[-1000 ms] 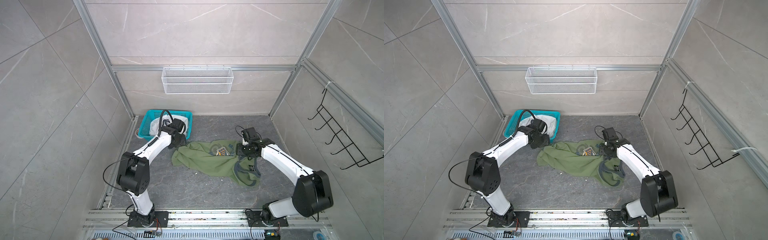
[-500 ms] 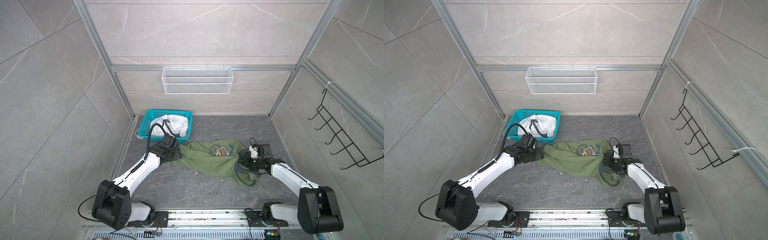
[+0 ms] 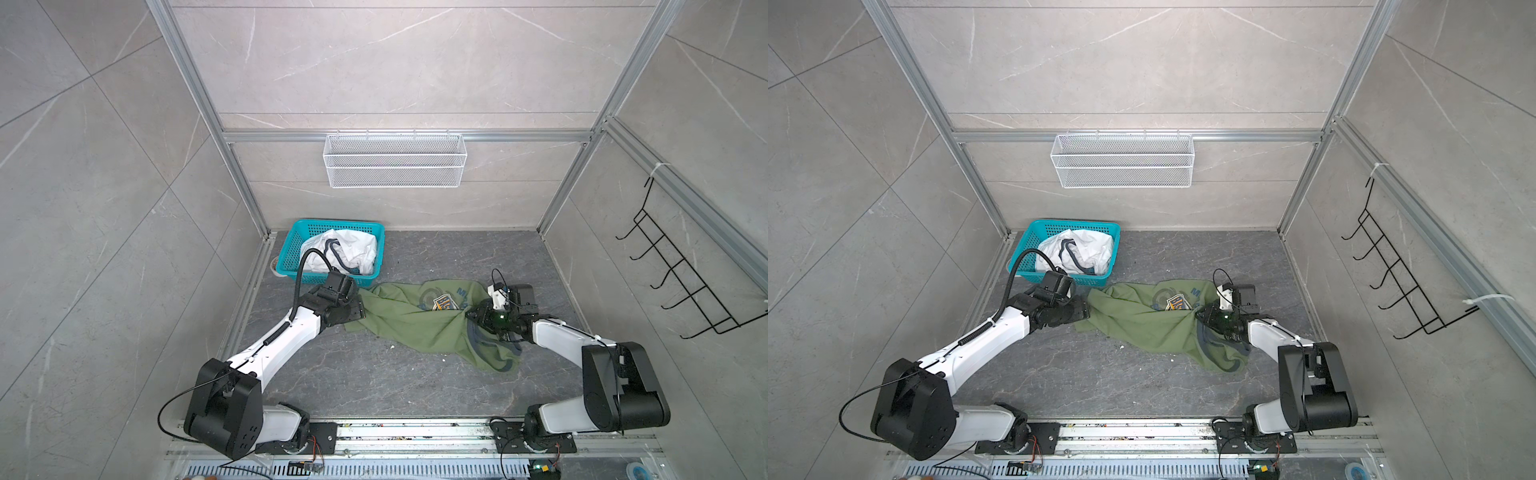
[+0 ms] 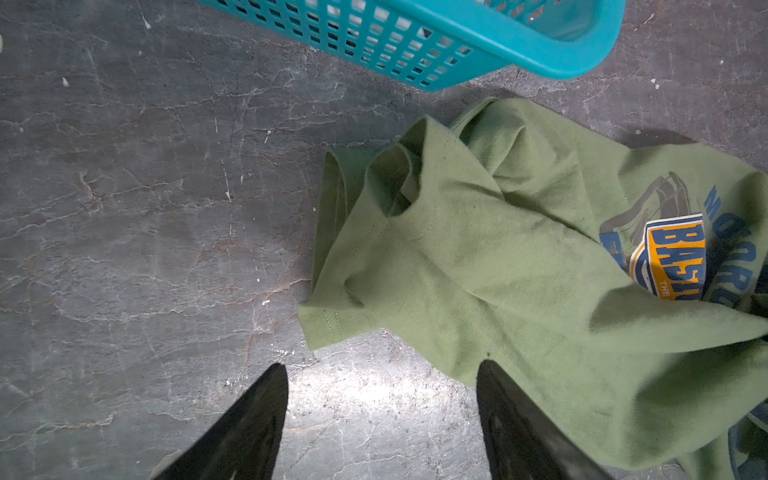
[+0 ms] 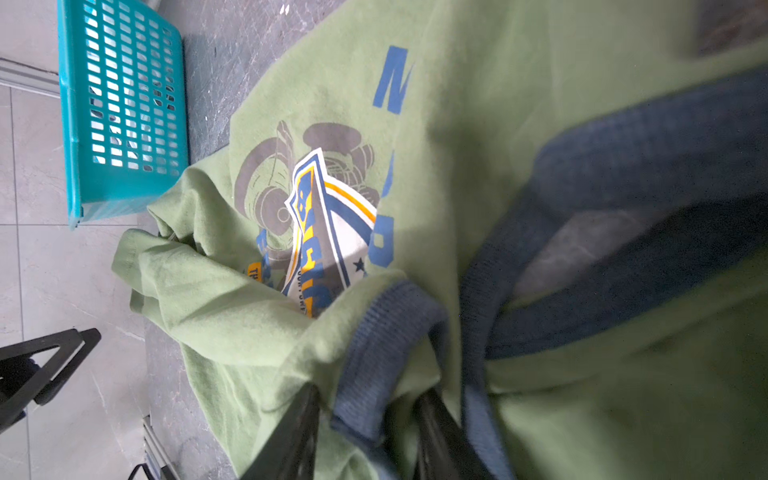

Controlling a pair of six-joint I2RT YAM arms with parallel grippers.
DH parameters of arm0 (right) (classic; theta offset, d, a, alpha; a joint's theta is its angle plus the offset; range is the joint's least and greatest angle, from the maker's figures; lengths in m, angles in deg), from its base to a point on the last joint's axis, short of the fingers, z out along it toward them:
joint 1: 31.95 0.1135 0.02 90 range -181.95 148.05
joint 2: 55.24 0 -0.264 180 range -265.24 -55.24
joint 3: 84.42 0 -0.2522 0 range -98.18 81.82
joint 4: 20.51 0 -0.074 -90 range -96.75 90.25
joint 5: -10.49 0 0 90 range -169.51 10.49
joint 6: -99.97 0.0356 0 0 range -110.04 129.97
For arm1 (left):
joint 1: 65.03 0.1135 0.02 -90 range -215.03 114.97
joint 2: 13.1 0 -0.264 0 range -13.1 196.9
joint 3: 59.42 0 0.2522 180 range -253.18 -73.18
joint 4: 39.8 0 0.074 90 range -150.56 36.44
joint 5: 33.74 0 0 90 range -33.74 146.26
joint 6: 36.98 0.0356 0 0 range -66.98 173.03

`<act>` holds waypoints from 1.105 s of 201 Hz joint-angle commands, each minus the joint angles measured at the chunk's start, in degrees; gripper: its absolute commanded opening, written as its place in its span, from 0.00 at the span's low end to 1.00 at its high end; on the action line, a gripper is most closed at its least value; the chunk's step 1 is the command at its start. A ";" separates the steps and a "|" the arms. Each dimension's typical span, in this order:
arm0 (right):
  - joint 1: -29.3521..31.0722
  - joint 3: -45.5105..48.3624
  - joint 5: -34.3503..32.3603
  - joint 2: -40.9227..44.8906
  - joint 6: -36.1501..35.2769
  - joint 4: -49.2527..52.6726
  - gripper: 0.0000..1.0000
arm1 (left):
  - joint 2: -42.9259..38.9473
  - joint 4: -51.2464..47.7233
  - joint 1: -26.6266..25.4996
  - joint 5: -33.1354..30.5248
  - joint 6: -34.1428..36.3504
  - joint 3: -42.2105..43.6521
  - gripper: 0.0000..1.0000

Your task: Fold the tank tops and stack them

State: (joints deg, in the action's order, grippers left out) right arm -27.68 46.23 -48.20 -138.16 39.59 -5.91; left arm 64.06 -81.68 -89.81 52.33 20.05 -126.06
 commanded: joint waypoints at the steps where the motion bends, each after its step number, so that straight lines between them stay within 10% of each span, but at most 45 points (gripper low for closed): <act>1: 1.46 -2.12 -1.10 0.44 -0.83 0.86 0.33 | 0.41 0.89 0.01 0.69 -0.58 0.30 0.74; 85: 3.42 -4.80 -10.75 9.38 -3.95 14.58 0.04 | 1.07 0.70 -0.02 0.68 0.01 -0.37 0.75; 159: 3.53 -9.44 -17.89 27.61 -5.54 37.40 0.00 | 1.62 -1.32 -0.33 5.75 2.24 -3.69 0.72; 222: 3.46 -7.52 -16.51 36.38 -4.49 42.49 0.02 | 13.84 -1.89 -10.31 3.22 2.42 -12.87 0.71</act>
State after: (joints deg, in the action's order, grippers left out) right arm -24.36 37.46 -63.94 -103.08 35.42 32.82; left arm 72.39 -82.20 -97.98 56.40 22.00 -134.89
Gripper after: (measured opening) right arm 0.072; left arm 0.731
